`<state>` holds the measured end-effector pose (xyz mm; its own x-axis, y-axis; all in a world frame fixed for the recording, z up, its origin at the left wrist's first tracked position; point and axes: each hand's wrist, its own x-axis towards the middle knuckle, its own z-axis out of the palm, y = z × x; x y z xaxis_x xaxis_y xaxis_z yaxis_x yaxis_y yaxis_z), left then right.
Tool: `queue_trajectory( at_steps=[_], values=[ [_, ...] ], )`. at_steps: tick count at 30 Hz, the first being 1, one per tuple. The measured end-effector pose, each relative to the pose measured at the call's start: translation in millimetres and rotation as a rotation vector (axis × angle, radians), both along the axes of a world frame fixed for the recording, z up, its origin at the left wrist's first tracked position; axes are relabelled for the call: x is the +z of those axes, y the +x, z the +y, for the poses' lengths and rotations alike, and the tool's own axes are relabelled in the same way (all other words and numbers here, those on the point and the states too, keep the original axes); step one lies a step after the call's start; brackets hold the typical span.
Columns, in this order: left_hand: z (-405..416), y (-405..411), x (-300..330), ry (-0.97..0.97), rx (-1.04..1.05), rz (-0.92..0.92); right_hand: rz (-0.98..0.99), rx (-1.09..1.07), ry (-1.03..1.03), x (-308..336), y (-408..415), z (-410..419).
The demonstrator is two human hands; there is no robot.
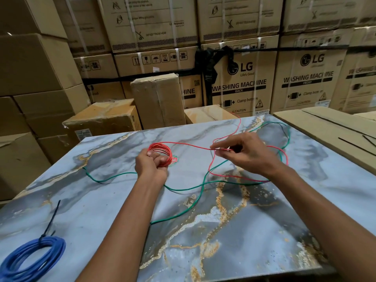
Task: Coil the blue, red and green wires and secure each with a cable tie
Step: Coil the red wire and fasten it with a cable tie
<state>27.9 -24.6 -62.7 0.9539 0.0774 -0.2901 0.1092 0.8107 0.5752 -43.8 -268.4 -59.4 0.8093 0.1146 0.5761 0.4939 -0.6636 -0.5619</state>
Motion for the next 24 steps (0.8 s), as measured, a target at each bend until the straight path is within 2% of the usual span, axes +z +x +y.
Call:
queue_trajectory(
  at_steps=[3,6,10,13,19,24],
  values=[
    [-1,-4,1,0.075,0.016,0.003,-0.118,-0.063,-0.252,-3,-2,7],
    [-8,-8,3,0.186,-0.026,-0.072,-0.103,-0.135,-0.502,-10,-7,24],
    [-18,-15,2,0.31,-0.087,-0.201,-0.149,-0.066,-0.66,-17,-10,50],
    [-26,-17,0,0.41,-0.112,-0.273,-0.209,0.009,-0.619,-21,-14,62],
    [-37,-27,-3,0.577,-0.256,-0.316,-0.226,0.102,-0.223,-20,-13,68],
    [-47,-36,-7,0.715,-0.32,-0.381,-0.25,0.106,-0.081,-19,-8,61]
  ],
)
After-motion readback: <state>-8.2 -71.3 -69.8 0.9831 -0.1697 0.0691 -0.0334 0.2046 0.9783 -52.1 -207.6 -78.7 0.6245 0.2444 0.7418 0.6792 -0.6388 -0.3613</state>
